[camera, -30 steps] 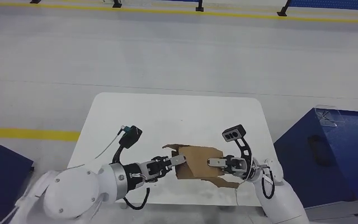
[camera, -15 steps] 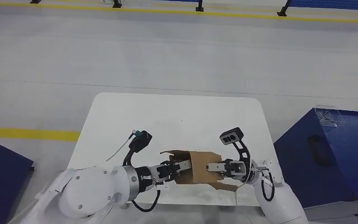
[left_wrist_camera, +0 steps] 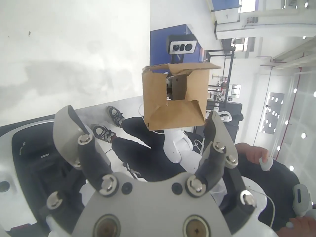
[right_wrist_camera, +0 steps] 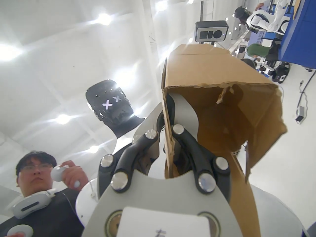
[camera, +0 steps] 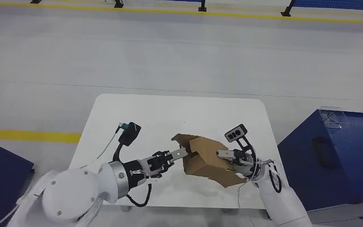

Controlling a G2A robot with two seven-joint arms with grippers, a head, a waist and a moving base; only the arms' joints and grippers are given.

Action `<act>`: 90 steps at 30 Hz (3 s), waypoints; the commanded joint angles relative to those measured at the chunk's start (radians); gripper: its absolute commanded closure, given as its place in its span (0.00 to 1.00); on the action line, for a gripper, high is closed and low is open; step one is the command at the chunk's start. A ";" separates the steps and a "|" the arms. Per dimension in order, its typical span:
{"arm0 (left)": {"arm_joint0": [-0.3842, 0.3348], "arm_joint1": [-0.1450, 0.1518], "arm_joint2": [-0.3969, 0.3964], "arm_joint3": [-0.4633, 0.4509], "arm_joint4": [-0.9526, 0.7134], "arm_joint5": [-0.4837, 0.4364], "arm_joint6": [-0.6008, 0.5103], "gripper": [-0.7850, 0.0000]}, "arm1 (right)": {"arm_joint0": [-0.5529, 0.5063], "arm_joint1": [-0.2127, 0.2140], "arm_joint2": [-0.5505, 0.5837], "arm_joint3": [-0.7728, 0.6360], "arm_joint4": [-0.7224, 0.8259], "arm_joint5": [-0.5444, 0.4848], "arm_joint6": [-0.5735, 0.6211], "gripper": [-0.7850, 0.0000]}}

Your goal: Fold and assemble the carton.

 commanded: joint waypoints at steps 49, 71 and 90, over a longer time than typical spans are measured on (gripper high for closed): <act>0.150 0.069 -0.141 0.000 0.172 -0.216 -0.156 0.00 | -0.045 0.081 -0.097 -0.114 0.496 0.806 -0.283 1.00; 0.056 0.044 0.043 0.000 0.138 -0.238 -0.070 0.00 | -0.003 0.178 -0.214 -0.084 0.453 0.677 -0.154 1.00; 0.067 0.042 0.016 0.000 0.099 -0.285 -0.045 0.00 | 0.045 0.200 -0.247 -0.014 0.437 0.640 -0.117 1.00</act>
